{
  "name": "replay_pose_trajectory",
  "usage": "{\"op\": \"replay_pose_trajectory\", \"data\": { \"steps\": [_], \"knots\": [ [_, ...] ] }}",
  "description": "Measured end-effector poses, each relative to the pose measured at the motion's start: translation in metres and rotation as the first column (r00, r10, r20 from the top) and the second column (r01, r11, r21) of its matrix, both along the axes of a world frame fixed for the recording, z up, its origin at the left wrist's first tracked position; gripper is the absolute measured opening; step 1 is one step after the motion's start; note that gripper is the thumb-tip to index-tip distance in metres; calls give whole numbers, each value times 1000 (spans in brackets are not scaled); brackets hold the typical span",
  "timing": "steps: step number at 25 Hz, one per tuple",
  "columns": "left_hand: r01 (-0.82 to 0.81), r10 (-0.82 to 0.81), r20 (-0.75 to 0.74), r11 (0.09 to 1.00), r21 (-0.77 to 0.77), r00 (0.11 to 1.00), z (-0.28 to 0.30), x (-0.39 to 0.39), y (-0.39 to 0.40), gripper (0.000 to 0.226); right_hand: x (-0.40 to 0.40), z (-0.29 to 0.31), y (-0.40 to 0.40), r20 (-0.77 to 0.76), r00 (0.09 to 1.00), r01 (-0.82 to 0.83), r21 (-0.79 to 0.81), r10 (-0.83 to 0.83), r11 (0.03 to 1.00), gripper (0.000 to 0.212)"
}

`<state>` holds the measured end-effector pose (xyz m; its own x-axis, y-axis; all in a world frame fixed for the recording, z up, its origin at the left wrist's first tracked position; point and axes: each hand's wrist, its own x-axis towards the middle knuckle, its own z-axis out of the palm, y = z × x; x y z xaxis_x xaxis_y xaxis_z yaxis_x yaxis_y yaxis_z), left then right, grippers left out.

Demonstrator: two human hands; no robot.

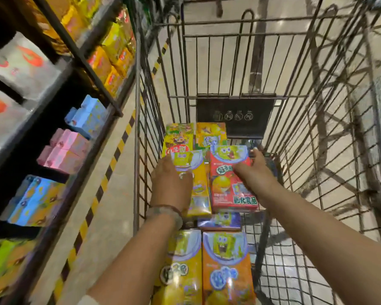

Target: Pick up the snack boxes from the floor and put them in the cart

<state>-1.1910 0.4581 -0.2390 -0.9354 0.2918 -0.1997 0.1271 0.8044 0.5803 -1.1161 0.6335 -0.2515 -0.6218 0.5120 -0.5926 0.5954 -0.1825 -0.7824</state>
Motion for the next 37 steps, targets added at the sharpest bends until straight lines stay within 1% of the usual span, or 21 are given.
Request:
{"op": "replay_pose_trajectory", "data": {
  "steps": [1,2,3,4,6,7,9,11,13,15,17,20,22,23,25,26,29,30,32,35,37],
  "knots": [
    [55,-62,-100,996,-70,993,-2,6,1,44,2,-9,3,41,999,-35,53,33,998,96],
    [100,-122,-183,987,-128,975,-4,13,1,42,3,-17,7,65,996,-75,130,67,989,100],
    [142,-179,-202,972,-185,963,-2,21,2,40,5,-18,8,74,993,-104,213,90,972,95],
    [172,-222,-202,955,-241,954,5,31,2,38,8,-7,3,77,992,-115,304,96,946,85],
    [231,-299,-173,916,-328,939,8,48,-2,38,18,12,-16,79,994,-109,462,82,880,73],
    [264,-329,-136,896,-358,934,9,54,-5,41,25,16,-26,76,990,-139,536,117,833,69],
    [312,-372,-81,862,-400,925,7,58,-7,49,37,13,-47,71,972,-210,689,224,694,60],
    [327,-383,-44,839,-435,923,3,51,-3,53,38,-1,-56,98,949,-263,774,301,576,54],
    [303,-375,-77,839,-451,924,0,37,5,53,28,-9,-55,149,927,-317,799,343,510,55],
    [307,-353,-17,833,-460,935,-2,18,13,51,15,-13,-51,214,896,-393,788,388,473,61],
    [279,-306,10,855,-438,952,-10,-2,18,54,-1,-17,-43,268,863,-461,767,429,447,66],
    [250,-275,2,871,-423,961,-15,-22,26,55,-24,-22,-31,361,813,-542,757,457,365,55],
    [218,-235,14,877,-427,972,-15,-31,32,53,-36,-24,-28,393,810,-547,773,436,320,56],
    [175,-202,-13,877,-448,979,-16,-35,34,51,-42,-25,-28,410,806,-557,771,427,310,59],
    [112,-174,-78,858,-501,982,-15,-38,36,49,-51,-28,-29,438,794,-579,756,422,305,60],
    [109,-184,-103,859,-500,978,-17,-37,36,49,-54,-29,-30,442,792,-584,750,422,310,58],
    [104,-182,-190,927,-361,965,-22,-29,33,57,-59,-28,-29,439,797,-585,730,414,353,57],
    [95,-169,-192,934,-346,967,-22,-27,33,54,-60,-27,-29,444,796,-592,716,412,371,58],
    [84,-134,-109,922,-378,985,-27,-26,32,45,-63,-27,-27,453,792,-601,694,408,396,59],
    [46,-61,-35,943,-330,998,-27,-28,32,48,-67,-34,-24,446,792,-599,696,417,394,60],
    [57,-71,-30,940,-335,997,-26,-28,33,51,-68,-36,-23,449,787,-607,688,423,398,61]
  ]
}}
